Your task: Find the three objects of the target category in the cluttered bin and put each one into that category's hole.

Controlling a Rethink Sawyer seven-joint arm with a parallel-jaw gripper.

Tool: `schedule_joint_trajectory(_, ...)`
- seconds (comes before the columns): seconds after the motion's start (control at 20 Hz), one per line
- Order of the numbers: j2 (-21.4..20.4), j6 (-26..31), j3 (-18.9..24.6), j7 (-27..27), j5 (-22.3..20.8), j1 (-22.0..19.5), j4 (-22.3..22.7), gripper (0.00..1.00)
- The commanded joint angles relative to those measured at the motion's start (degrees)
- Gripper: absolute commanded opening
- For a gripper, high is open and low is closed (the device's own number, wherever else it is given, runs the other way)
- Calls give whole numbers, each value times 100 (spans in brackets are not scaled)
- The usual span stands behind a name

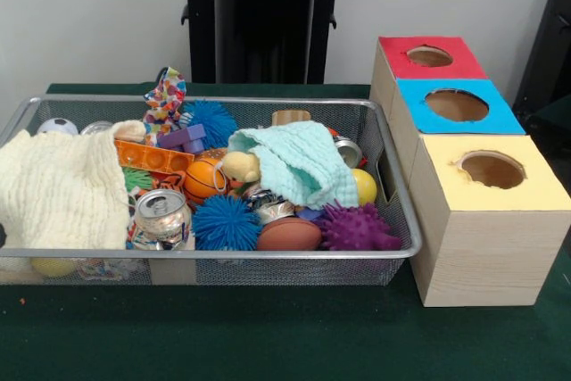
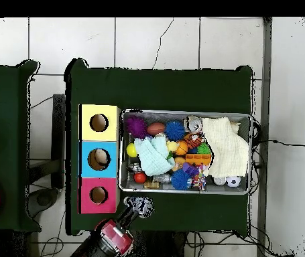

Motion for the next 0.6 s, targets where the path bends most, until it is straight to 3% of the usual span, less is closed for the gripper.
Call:
schedule_joint_trajectory(0.05,-1808,-668,635,-197,-1548,-713,39,0)
schedule_joint_trajectory(0.6,-1570,-425,347,197,-1644,-560,-200,0)
